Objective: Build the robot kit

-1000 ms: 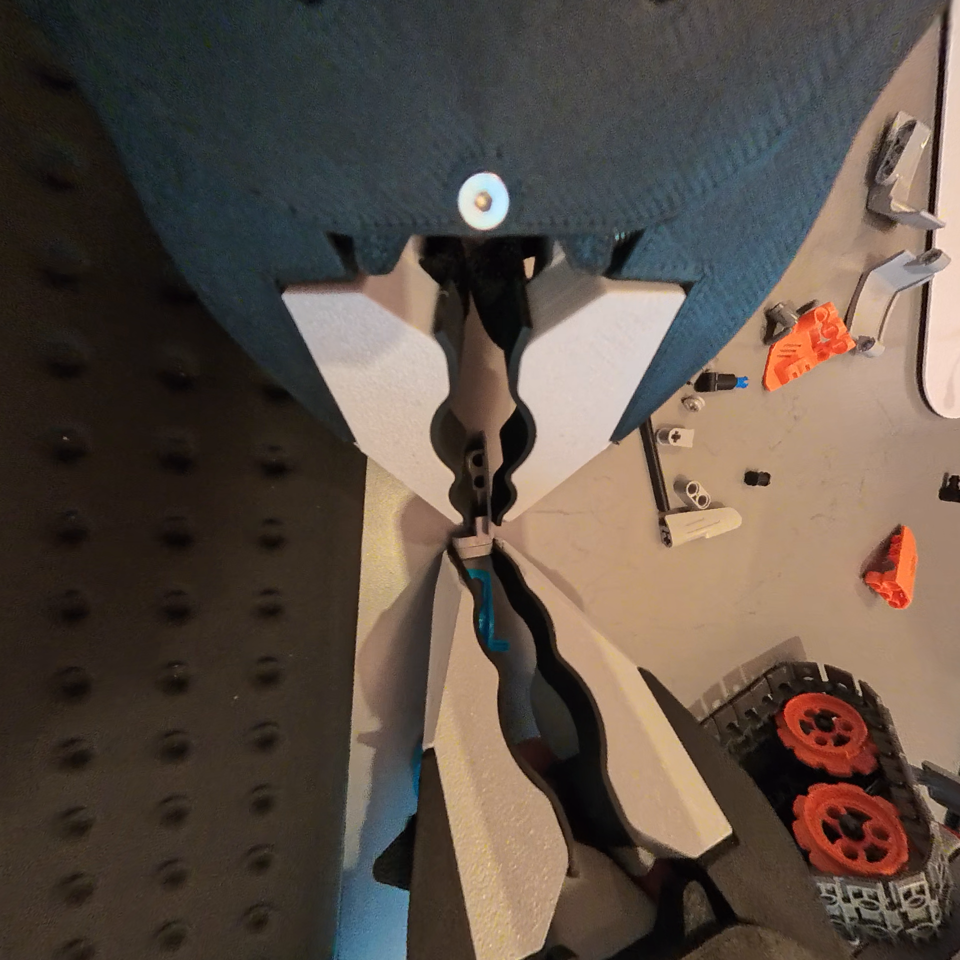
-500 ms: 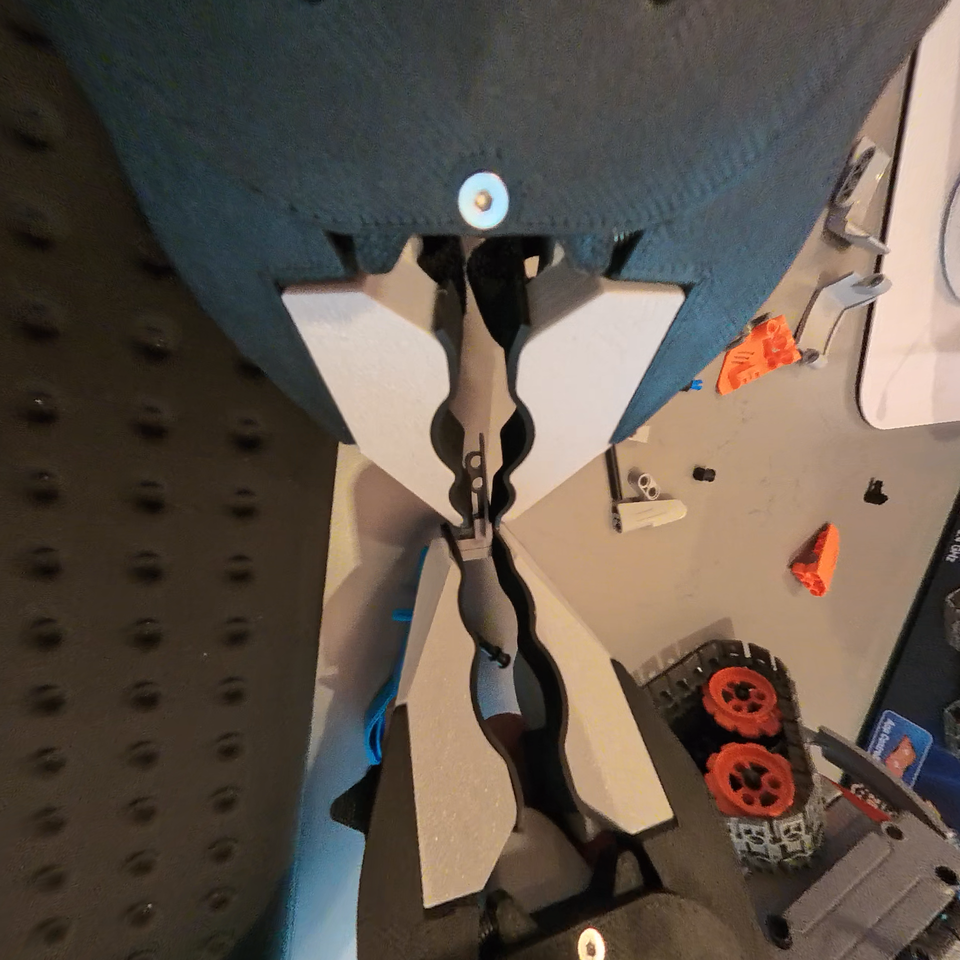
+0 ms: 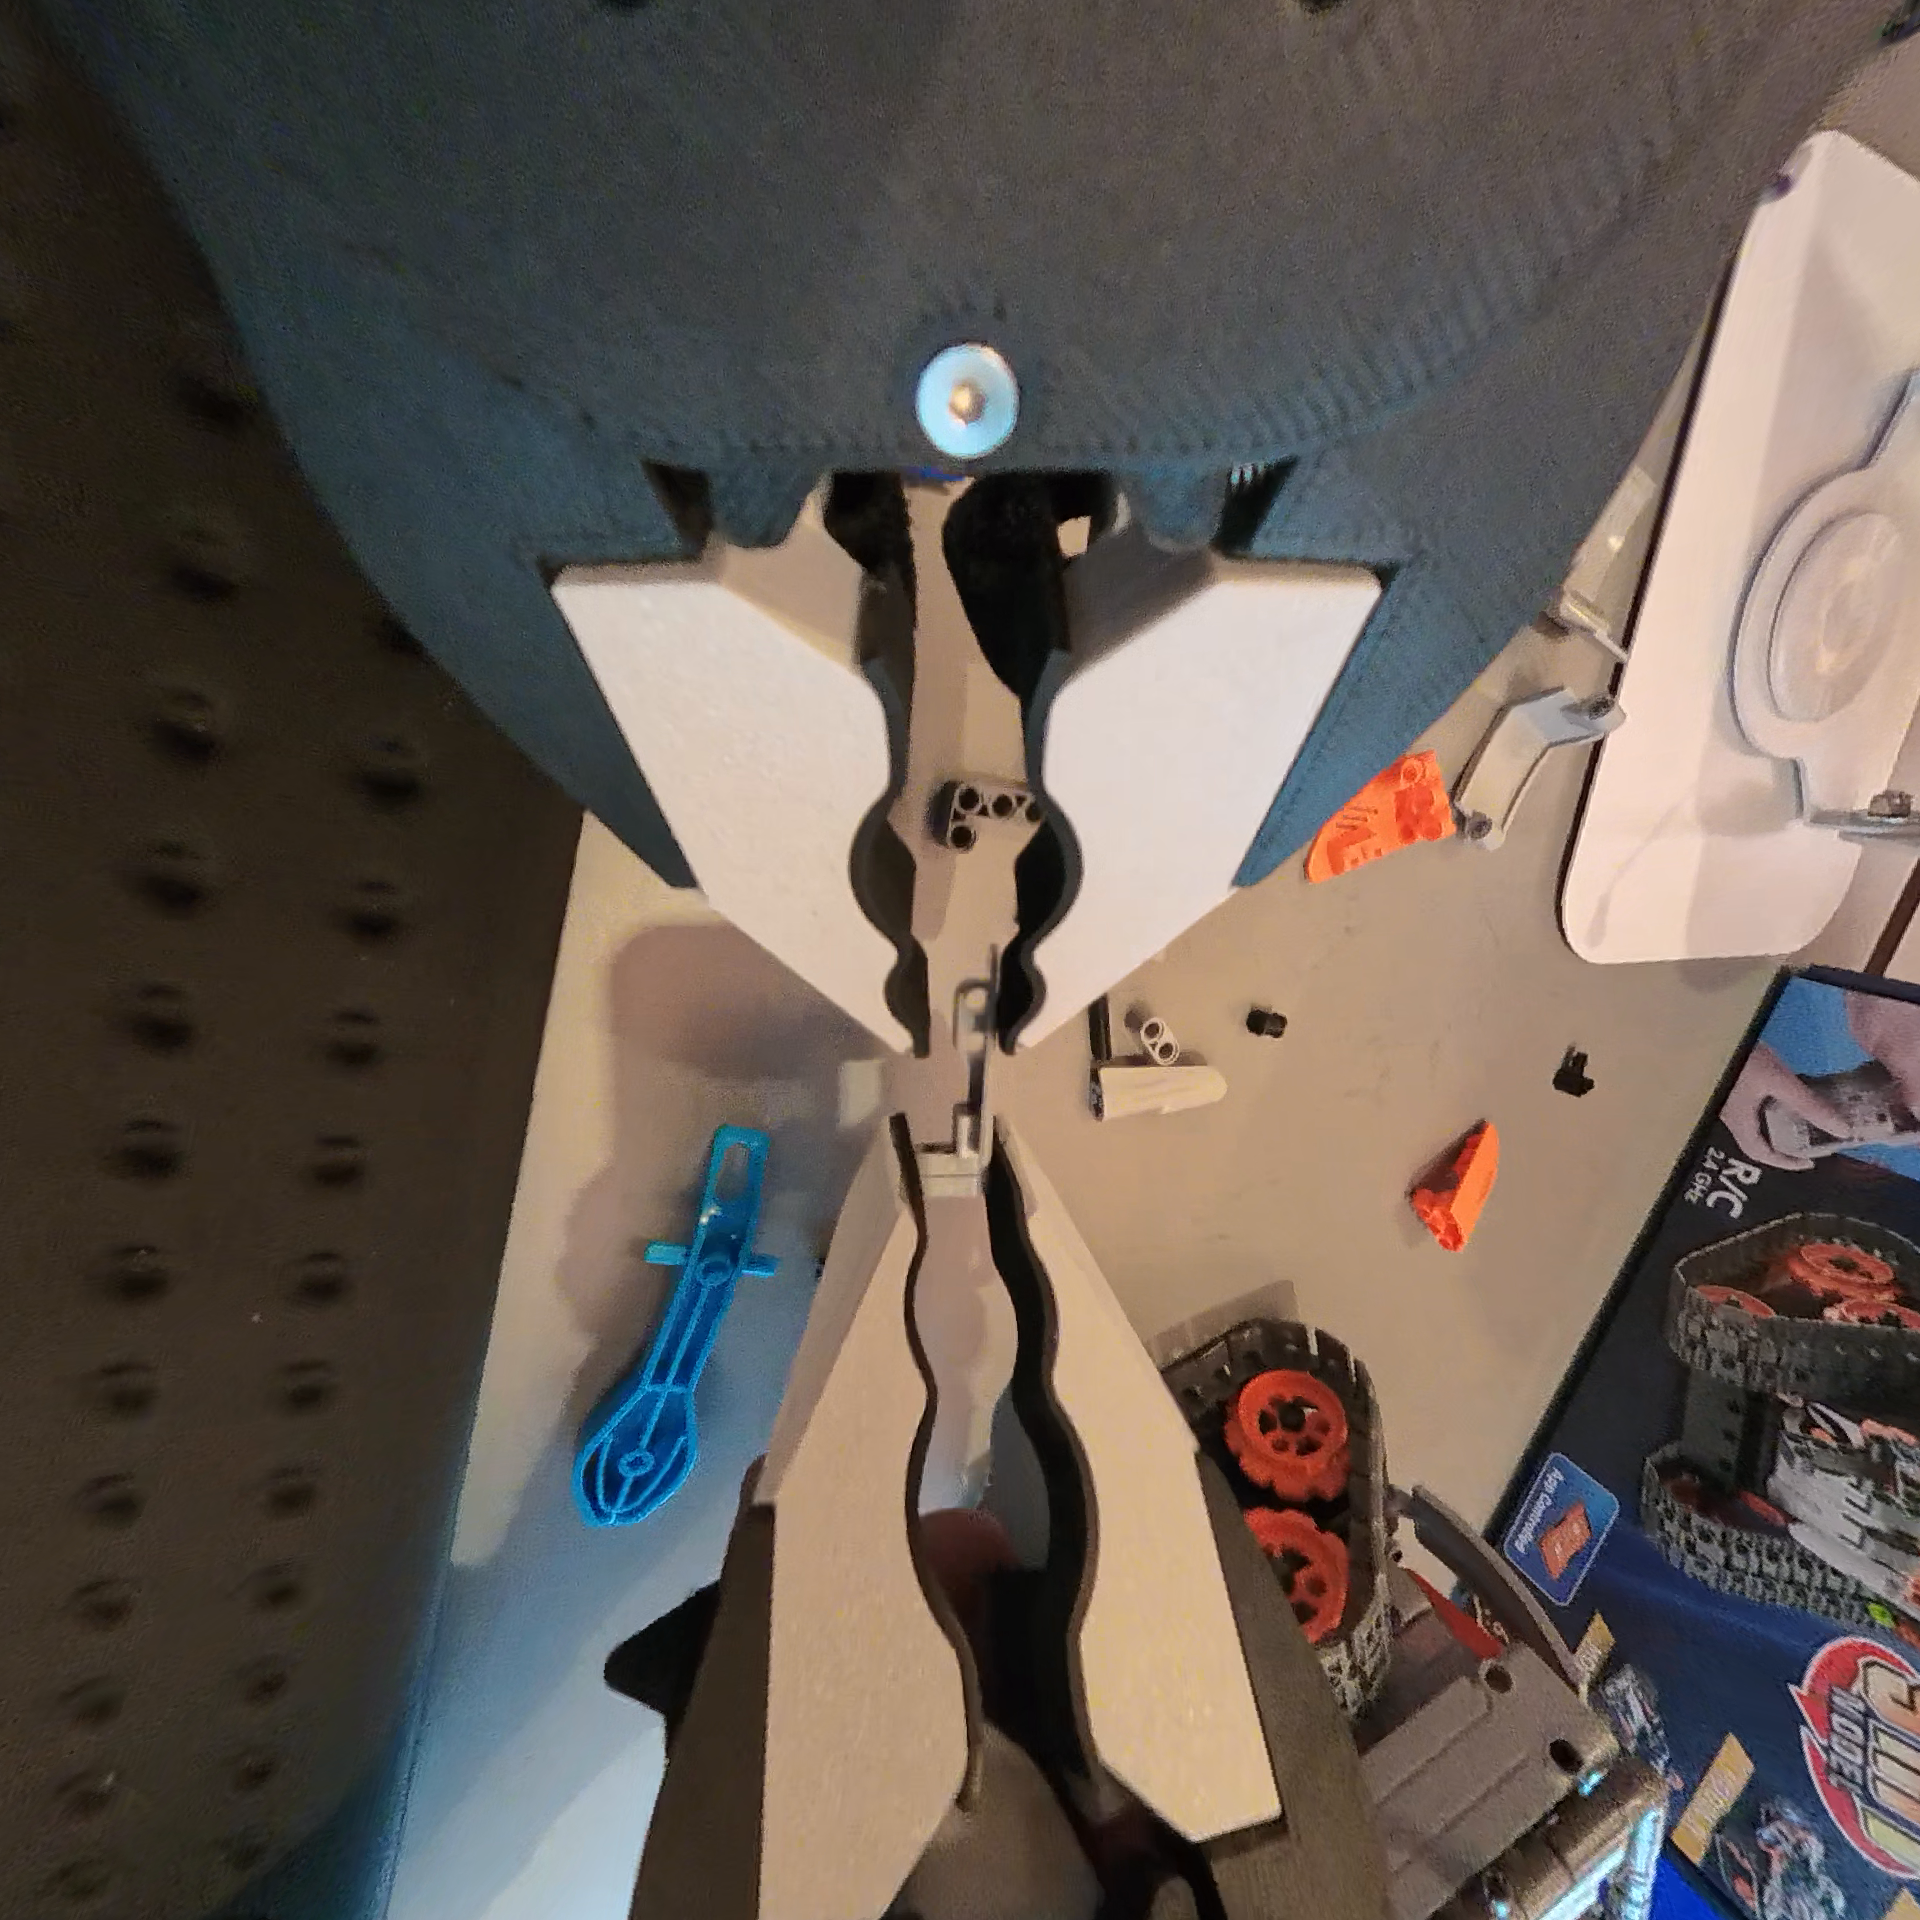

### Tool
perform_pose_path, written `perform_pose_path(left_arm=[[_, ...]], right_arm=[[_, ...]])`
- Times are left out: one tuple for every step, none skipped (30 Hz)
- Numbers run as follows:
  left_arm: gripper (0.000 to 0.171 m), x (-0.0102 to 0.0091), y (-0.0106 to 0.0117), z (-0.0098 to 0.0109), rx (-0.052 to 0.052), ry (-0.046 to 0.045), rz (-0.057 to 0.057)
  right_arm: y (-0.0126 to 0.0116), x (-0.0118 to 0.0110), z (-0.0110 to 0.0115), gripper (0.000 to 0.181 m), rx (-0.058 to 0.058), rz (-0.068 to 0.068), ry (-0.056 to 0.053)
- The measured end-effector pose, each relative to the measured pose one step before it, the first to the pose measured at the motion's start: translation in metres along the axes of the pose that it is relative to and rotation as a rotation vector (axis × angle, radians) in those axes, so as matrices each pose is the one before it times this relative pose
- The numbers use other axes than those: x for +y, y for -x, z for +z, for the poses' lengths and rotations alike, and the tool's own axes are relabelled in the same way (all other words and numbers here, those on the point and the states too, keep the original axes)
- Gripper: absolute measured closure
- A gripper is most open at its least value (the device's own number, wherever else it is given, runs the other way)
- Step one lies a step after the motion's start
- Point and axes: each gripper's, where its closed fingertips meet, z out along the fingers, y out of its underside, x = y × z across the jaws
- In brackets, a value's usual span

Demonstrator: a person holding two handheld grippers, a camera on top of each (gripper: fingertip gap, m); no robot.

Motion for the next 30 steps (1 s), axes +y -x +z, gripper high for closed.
perform_pose_path(left_arm=[[0.164,-0.00021,0.00012,-0.00065,0.0044,-0.00737,-0.0089],[0.165,0.00018,-0.00014,-0.00016,0.0078,-0.00035,-0.0047],[0.166,0.00081,-0.00005,0.00076,0.0050,0.00440,-0.0022],[0.166,0.00143,-0.00089,0.00161,0.0058,0.00832,-0.0021],[0.166,0.00165,-0.00145,0.00220,0.0069,0.00947,-0.0022],[0.166,0.00124,-0.00082,0.00206,0.0024,0.00830,-0.0026],[0.166,0.00086,-0.00043,0.00162,0.0019,0.00814,-0.0059],[0.166,0.00129,0.00025,0.00149,-0.0019,0.01086,-0.0033],[0.166,0.00201,0.00007,0.00181,0.0005,0.01256,-0.0027],[0.166,0.00067,-0.00129,0.00165,0.0078,0.00376,-0.0047],[0.166,0.00063,-0.00108,0.00172,0.0051,0.00606,-0.0076],[0.166,0.00073,0.00059,0.00159,-0.0061,0.00808,0.0031],[0.166,0.00137,0.00011,0.00130,-0.0009,0.01126,0.0065],[0.166,0.00084,-0.00105,0.00146,0.0073,0.00646,0.0021],[0.166,0.00106,-0.00138,0.00159,0.0081,0.00718,-0.0016],[0.166,0.00170,-0.00041,0.00175,0.0016,0.01093,-0.0046],[0.166,0.00103,-0.00090,0.00142,0.0044,0.00624,0.0010],[0.166,-0.00007,-0.00134,0.00083,0.0066,0.00005,0.0020],[0.166,-0.00016,-0.00040,0.00025,0.0014,-0.00001,-0.0015],[0.165,0.00032,0.00056,-0.00013,-0.0030,0.00121,-0.0013],[0.163,0.00023,0.00048,-0.00027,0.0000,-0.00070,-0.0025],[0.161,0.00026,0.00039,-0.00048,0.0017,-0.00118,-0.0050],[0.159,0.00058,0.00106,-0.00058,-0.0035,0.00161,-0.0068],[0.158,0.00098,0.00075,-0.00071,-0.0025,0.00415,-0.0028],[0.157,0.00027,0.00042,-0.00082,-0.0024,0.00005,0.0010],[0.157,-0.00027,0.00000,-0.00079,-0.0004,-0.00293,-0.0005],[0.156,-0.00023,0.00006,-0.00064,-0.0009,-0.00306,-0.0028],[0.156,0.00002,-0.00032,-0.00036,0.0020,-0.00054,0.0002],[0.155,-0.00012,-0.00072,-0.00033,0.0051,-0.00155,0.0021],[0.155,-0.00053,-0.00004,-0.00051,0.0012,-0.00364,-0.0011]], right_arm=[[0.00092,-0.00018,0.00039,0.168,-0.0080,-0.0008,-0.0035],[0.00025,0.00076,0.00080,0.168,-0.0033,-0.0011,0.0019],[0.00000,0.00102,0.00078,0.168,-0.0016,-0.0001,0.0032],[0.00039,0.00139,0.00080,0.168,-0.0058,0.0021,0.0038],[0.00037,0.00217,0.00115,0.168,-0.0073,0.0067,0.0068],[0.00016,0.00239,0.00102,0.168,-0.0069,0.0103,0.0075],[-0.00033,0.00152,0.00024,0.168,-0.0014,0.0043,0.0028],[-0.00123,0.00066,-0.00048,0.167,0.0079,-0.0013,-0.0007],[-0.00144,0.00051,-0.00078,0.161,0.0090,-0.0008,0.0012],[-0.00068,0.00056,-0.00052,0.159,0.0034,-0.0009,0.0016],[0.00071,0.00047,0.00035,0.163,-0.0050,-0.0025,-0.0004],[0.00083,0.00093,0.00141,0.168,-0.0042,-0.0031,0.0028],[0.00010,0.00183,0.00191,0.169,0.0007,-0.0032,0.0098],[0.00073,0.00208,0.00167,0.169,-0.0044,-0.0014,0.0119],[0.00039,0.00127,0.00117,0.169,-0.0043,0.0005,0.0051],[-0.00001,0.00074,0.00077,0.169,-0.0024,0.0011,0.0006],[0.00059,0.00131,0.00072,0.170,-0.0067,0.0010,0.0044],[0.00053,0.00178,0.00083,0.169,-0.0064,-0.0006,0.0071],[-0.00019,0.00170,0.00066,0.169,-0.0039,0.0025,0.0061],[-0.00019,0.00203,0.00061,0.170,-0.0050,0.0059,0.0077],[-0.00032,0.00175,0.00050,0.170,-0.0042,0.0043,0.0062],[-0.00004,0.00065,0.00021,0.170,-0.0047,0.0061,-0.0001],[0.00071,0.00007,-0.00004,0.169,-0.0090,0.0086,-0.0014],[0.00048,0.00035,-0.00013,0.169,-0.0051,0.0056,0.0030],[-0.00005,0.00023,-0.00010,0.169,-0.0005,0.0026,0.0052],[0.00053,-0.00020,0.00016,0.169,-0.0031,0.0033,0.0035],[0.00083,-0.00050,0.00056,0.169,-0.0051,0.0053,0.0015],[0.00066,-0.00017,0.00044,0.169,-0.0038,0.0046,0.0018],[0.00090,0.00043,0.00060,0.168,-0.0047,0.0036,0.0051],[0.00072,0.00107,0.00058,0.168,-0.0039,0.0040,0.0078]])
